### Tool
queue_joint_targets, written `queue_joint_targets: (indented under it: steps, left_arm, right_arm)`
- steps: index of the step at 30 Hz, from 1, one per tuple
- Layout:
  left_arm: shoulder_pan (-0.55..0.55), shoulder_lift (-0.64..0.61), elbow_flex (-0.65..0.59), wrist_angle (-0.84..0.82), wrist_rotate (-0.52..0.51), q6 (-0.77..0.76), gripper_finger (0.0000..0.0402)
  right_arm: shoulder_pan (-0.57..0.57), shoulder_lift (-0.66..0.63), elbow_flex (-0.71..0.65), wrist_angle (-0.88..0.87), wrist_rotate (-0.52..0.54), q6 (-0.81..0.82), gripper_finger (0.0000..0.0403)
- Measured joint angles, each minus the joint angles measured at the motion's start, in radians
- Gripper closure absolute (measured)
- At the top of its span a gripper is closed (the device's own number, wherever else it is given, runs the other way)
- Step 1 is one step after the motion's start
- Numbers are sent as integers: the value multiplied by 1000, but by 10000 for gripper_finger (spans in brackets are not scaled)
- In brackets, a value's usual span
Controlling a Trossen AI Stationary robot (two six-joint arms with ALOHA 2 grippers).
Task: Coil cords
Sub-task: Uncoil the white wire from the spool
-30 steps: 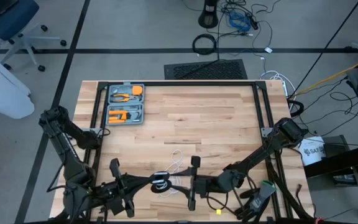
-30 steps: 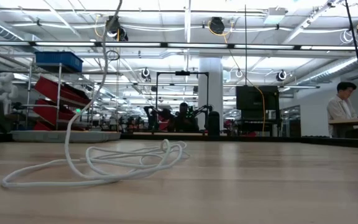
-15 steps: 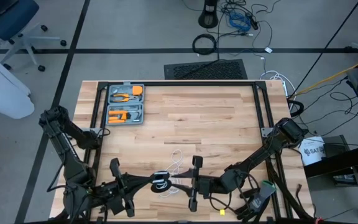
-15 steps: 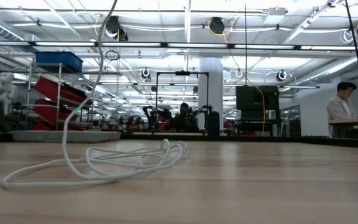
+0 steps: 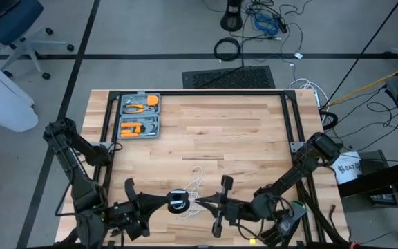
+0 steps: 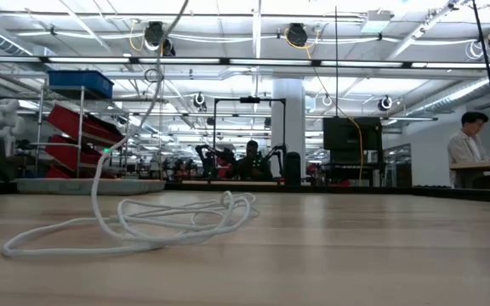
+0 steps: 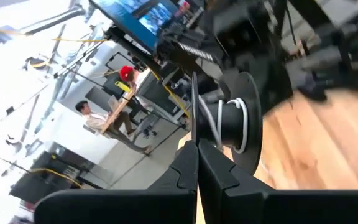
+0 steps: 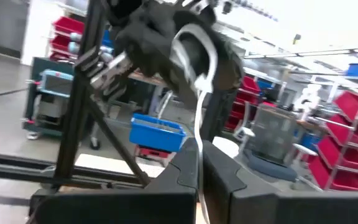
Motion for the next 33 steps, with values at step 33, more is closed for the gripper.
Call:
queue_joint_targets:
  steps: [33]
  left_arm:
    - [113,30,0,92,-159,-27,400]
  right_arm:
    - [-60,-23,84,-275,-277,250,403]
